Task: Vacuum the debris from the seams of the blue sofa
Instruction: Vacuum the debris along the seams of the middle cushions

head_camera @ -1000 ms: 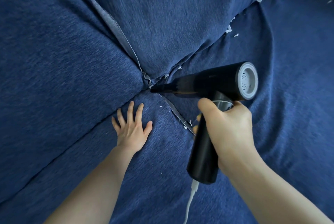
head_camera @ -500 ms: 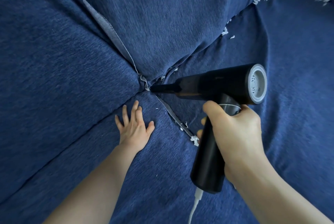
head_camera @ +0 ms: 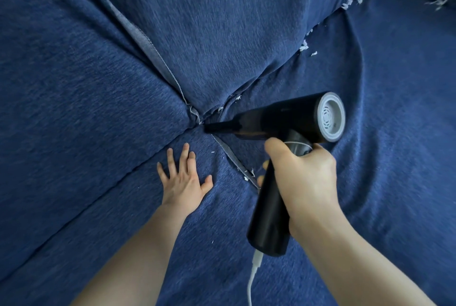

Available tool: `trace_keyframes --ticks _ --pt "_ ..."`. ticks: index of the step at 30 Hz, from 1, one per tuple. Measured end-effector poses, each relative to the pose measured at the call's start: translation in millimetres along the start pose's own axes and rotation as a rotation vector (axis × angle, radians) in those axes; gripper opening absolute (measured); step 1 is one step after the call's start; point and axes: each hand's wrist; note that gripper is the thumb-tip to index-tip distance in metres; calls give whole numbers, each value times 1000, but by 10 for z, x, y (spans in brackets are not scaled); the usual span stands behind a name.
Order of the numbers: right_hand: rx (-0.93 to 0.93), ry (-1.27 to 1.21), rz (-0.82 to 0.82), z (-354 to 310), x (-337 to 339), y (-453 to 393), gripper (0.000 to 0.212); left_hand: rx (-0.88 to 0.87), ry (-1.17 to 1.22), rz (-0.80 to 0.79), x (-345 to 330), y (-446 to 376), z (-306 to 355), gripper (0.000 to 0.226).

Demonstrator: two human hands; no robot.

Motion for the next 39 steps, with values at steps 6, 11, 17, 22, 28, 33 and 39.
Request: trace_keyframes --ticks 6,11,17,22,28,33,39 --pt "34 15 -26 14 7 -9 14 10 -4 0 2 -7 11 82" --pt "118 102 -11 -72 242 5 27 23 24 -24 34 10 6 77" --pt "98 144 -51 -47 250 -36 29 2 31 -17 29 30 -49 75" --pt "143 237 -106 -65 332 128 16 12 22 -43 46 96 -22 80" --pt "139 291 -142 -122 565 331 15 21 -13 -133 155 103 17 82" --pt "171 333 -154 -20 455 330 27 21 -26 -154 155 149 40 77" --pt "209 302 -147 67 364 308 22 23 25 -126 62 249 28 75"
Point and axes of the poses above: each hand's wrist, its own y-axis away from the middle knuckle, its own x-axis out of the back of the hand, z = x × y, and after that the axes turned 15 degrees about x, right-handed
